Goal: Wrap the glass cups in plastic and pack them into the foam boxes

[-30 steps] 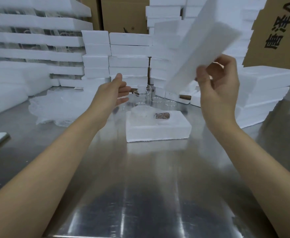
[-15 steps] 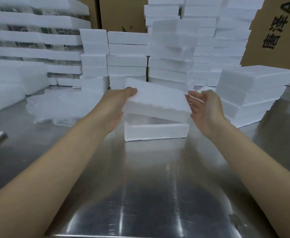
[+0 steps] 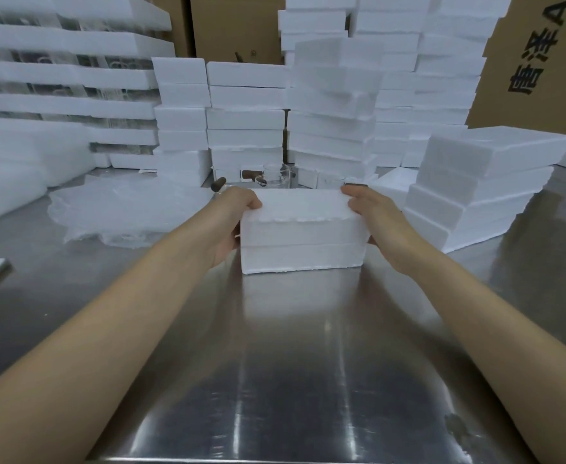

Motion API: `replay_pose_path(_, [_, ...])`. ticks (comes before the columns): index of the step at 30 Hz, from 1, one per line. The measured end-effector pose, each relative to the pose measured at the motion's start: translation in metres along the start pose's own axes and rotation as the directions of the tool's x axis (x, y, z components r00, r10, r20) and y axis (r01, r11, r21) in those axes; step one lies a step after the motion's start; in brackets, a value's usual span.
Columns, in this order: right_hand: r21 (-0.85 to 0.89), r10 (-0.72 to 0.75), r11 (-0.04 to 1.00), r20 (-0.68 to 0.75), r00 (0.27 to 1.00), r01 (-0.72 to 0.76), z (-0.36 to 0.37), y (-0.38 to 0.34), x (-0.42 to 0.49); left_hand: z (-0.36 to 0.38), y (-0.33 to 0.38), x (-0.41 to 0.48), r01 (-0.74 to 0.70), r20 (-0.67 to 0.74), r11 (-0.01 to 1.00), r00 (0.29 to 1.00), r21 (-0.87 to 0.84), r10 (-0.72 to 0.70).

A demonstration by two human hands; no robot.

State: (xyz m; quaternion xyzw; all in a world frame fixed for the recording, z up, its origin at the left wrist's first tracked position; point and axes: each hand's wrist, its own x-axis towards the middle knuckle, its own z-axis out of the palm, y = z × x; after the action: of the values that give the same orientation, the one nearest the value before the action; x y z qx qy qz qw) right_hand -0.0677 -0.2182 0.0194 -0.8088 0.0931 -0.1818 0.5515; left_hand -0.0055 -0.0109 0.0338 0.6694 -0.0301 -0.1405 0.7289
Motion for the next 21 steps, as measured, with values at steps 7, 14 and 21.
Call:
replay_pose_path(7, [-0.027, 0.003, 1.0, 0.093, 0.996, 0.0, 0.002, 0.005, 0.0, 0.006, -0.006, -0.003, -0.013, -0.073, 0.997, 0.997, 0.082, 0.019])
replay_pose_path(14, [0.04, 0.03, 0.999, 0.163, 0.986, -0.037, 0.001, 0.011, 0.004, 0.007, -0.011, -0.006, 0.032, -0.024, 0.996, 0.999, -0.085, -0.034])
replay_pose_path(21, [0.402, 0.136, 0.888, 0.235, 0.963, -0.223, 0.005, 0.011, 0.005, 0.006, -0.01, -0.012, 0.088, 0.063, 0.982, 0.995, -0.169, -0.078])
